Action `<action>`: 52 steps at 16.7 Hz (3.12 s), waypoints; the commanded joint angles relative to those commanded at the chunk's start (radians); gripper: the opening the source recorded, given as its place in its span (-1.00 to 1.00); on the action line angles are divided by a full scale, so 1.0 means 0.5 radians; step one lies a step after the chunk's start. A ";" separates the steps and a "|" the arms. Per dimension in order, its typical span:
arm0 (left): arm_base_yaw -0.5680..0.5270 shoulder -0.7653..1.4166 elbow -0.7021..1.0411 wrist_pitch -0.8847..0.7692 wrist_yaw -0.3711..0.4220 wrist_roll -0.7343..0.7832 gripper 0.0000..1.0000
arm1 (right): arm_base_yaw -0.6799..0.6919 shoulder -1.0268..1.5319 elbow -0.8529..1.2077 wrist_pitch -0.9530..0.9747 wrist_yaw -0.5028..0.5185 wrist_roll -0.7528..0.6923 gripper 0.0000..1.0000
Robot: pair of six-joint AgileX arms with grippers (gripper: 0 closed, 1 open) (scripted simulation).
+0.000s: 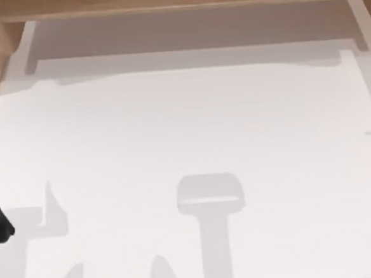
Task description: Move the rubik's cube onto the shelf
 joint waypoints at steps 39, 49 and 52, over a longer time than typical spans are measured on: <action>0.000 0.000 0.000 0.000 0.000 0.000 1.00 | -0.014 0.430 3.357 -4.210 1.172 1.086 1.00; 0.000 0.000 0.000 0.000 0.000 0.000 1.00 | 0.575 0.736 3.837 -5.807 1.134 1.811 1.00; 0.000 0.000 0.000 0.000 0.000 0.000 1.00 | 0.595 0.780 3.839 -5.882 1.126 1.859 1.00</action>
